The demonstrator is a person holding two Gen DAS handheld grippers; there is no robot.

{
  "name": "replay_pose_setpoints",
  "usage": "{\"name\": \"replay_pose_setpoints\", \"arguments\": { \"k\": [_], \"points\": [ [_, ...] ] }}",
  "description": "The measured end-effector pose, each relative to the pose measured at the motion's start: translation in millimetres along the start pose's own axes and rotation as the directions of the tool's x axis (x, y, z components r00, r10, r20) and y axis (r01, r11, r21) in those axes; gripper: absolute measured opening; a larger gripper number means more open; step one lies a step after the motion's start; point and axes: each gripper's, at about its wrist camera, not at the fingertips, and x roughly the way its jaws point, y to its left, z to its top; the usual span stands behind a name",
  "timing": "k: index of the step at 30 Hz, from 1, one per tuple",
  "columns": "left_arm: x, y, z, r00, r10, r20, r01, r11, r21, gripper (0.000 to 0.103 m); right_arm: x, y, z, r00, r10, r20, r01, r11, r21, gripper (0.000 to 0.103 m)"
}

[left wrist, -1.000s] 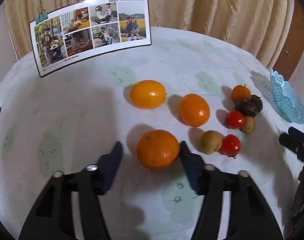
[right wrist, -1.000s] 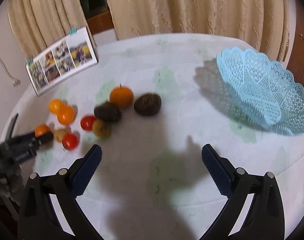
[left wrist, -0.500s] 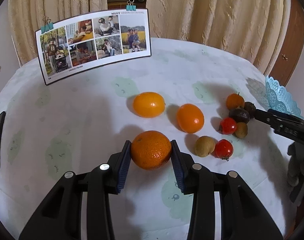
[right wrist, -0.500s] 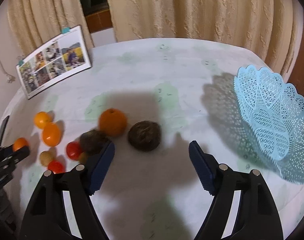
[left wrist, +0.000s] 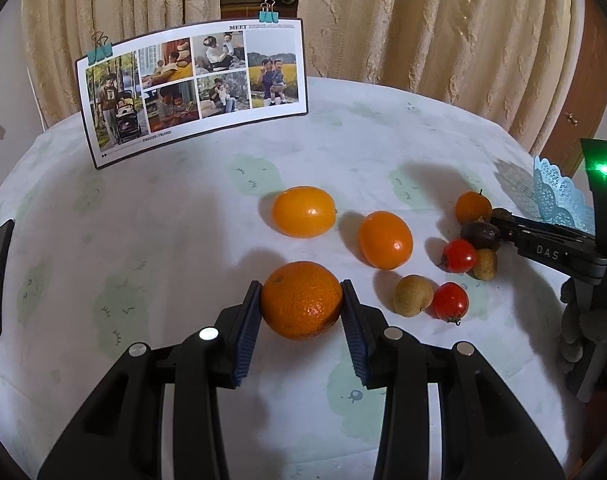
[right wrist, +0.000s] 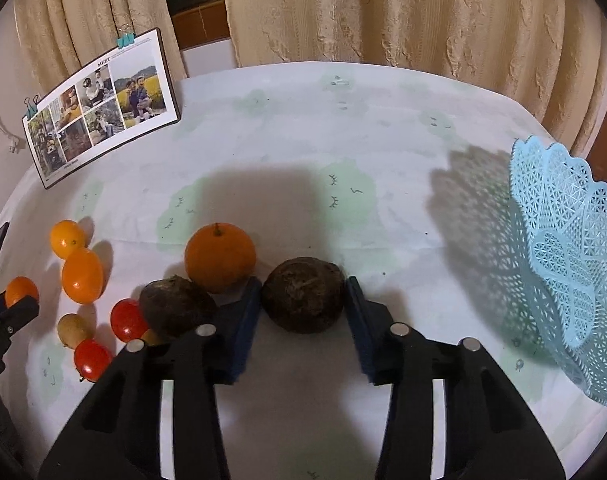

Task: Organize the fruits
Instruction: 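Grasp the large orange with the left tool while the right tool grasps a dark brown fruit, then carry the orange into the blue basket with the left tool while the right tool drops the brown fruit there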

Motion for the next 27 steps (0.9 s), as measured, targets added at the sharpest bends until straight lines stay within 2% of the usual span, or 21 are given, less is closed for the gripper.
{"name": "replay_pose_setpoints", "arguments": {
  "k": [6,12,19,27],
  "points": [
    [1.0,0.0,0.3,1.000,0.008,-0.001,-0.008,1.000,0.002,0.039,-18.8,0.3,-5.8,0.999,0.005,0.047,-0.006,1.000,0.008,0.044],
    [-2.7,-2.4,0.7,1.000,0.019,0.005,-0.019,1.000,0.004,0.039,-59.3,-10.8,-7.2,0.989,-0.003,0.151,-0.003,0.999,0.041,0.044],
    [-7.9,-14.6,2.4,1.000,0.012,0.013,-0.012,1.000,0.014,0.039,-97.3,-52.2,-9.1,0.969,-0.071,0.236,0.037,0.989,0.146,0.044],
    [-15.3,-31.4,5.1,1.000,0.009,0.025,-0.010,0.999,0.038,0.040,-112.4,-107.8,-19.4,0.954,-0.168,0.248,0.097,0.957,0.273,0.044]
  ]
}}
